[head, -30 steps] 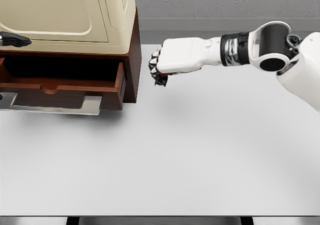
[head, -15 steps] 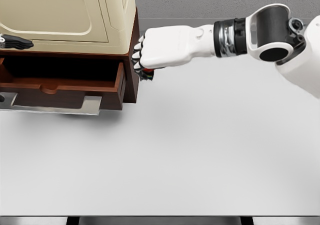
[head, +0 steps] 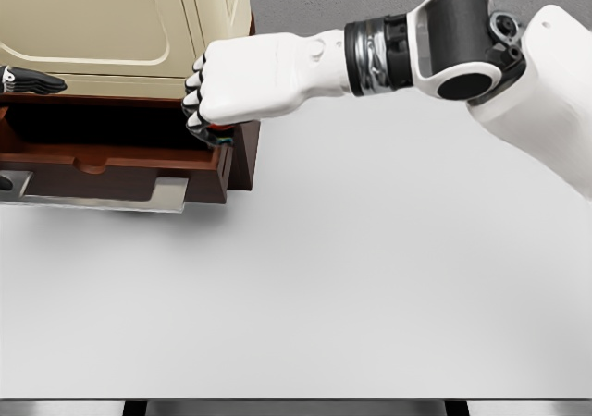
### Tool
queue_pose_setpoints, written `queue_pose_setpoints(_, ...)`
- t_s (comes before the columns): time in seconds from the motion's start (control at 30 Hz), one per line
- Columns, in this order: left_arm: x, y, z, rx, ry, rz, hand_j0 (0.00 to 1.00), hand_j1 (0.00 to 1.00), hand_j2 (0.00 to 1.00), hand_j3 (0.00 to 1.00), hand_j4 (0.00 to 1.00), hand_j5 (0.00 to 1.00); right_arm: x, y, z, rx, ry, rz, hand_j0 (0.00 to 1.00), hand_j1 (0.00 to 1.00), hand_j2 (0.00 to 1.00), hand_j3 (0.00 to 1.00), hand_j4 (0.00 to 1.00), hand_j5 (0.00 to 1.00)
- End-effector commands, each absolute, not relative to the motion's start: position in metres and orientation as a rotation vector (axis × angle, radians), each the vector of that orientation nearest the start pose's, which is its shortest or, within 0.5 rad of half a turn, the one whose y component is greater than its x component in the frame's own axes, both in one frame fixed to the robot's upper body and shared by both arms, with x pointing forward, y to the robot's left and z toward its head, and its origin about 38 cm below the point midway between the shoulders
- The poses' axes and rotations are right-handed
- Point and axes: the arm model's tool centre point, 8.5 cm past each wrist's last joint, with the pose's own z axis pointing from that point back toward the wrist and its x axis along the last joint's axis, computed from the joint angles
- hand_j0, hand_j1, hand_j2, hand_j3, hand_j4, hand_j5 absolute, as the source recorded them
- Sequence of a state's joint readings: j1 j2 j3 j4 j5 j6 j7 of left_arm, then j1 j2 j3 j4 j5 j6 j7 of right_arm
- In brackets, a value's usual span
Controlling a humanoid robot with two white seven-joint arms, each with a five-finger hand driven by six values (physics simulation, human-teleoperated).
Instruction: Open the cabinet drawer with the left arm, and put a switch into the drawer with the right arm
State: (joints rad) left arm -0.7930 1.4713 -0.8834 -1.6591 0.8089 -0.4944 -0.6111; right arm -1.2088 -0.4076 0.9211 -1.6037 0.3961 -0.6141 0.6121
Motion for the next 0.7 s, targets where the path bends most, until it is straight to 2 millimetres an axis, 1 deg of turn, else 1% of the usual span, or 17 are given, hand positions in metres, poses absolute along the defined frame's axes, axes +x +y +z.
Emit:
queue_pose_setpoints(0.0, 0.35, 0.419, 0.353, -0.091, -1.537, -1.419, 0.97, 0.97, 0.97, 0.97, 0.97, 0.97, 0.405, -0.034, 0.379, 0.342, 1.741, -2.365, 0.4, 0.4, 0.4, 0.4, 0.4, 0.4)
queue_pose_setpoints(0.13, 0.35, 0.418, 0.353, -0.088, -1.542, -1.434, 0.98, 0.98, 0.98, 0.98, 0.98, 0.98, 0.409, -0.017, 0.382, 0.319, 1.75, -2.357, 0.39, 0.39, 0.39, 0.39, 0.39, 0.39)
queue_pose_setpoints(0.2, 0.35, 0.418, 0.352, -0.082, -1.536, -1.443, 0.99, 0.99, 0.99, 0.99, 0.99, 0.99, 0.405, -0.007, 0.385, 0.306, 1.741, -2.341, 0.39, 0.39, 0.39, 0.39, 0.39, 0.39)
queue_pose_setpoints(0.3, 0.35, 0.419, 0.352, -0.079, -1.534, -1.444, 1.0, 1.0, 1.0, 1.0, 1.0, 1.0, 0.415, 0.009, 0.384, 0.291, 1.736, -2.368, 0.39, 0.39, 0.39, 0.39, 0.39, 0.39)
queue_pose_setpoints(0.4, 0.35, 0.419, 0.352, -0.078, -1.534, -1.443, 1.0, 1.0, 1.0, 1.0, 1.0, 1.0, 0.426, 0.028, 0.377, 0.275, 1.716, -2.416, 0.39, 0.39, 0.39, 0.39, 0.39, 0.39)
queue_pose_setpoints(0.47, 0.35, 0.42, 0.352, -0.077, -1.534, -1.442, 1.0, 1.0, 1.0, 1.0, 1.0, 1.0, 0.432, 0.034, 0.376, 0.272, 1.722, -2.433, 0.39, 0.39, 0.39, 0.39, 0.39, 0.39)
queue_pose_setpoints(0.5, 0.35, 0.42, 0.352, -0.077, -1.534, -1.442, 1.0, 1.0, 1.0, 1.0, 1.0, 1.0, 0.431, 0.038, 0.373, 0.262, 1.71, -2.441, 0.39, 0.39, 0.39, 0.39, 0.39, 0.39)
queue_pose_setpoints(0.67, 0.35, 0.421, 0.352, -0.074, -1.533, -1.439, 1.0, 1.0, 1.0, 1.0, 1.0, 1.0, 0.436, 0.05, 0.374, 0.259, 1.703, -2.458, 0.39, 0.39, 0.39, 0.39, 0.39, 0.39)
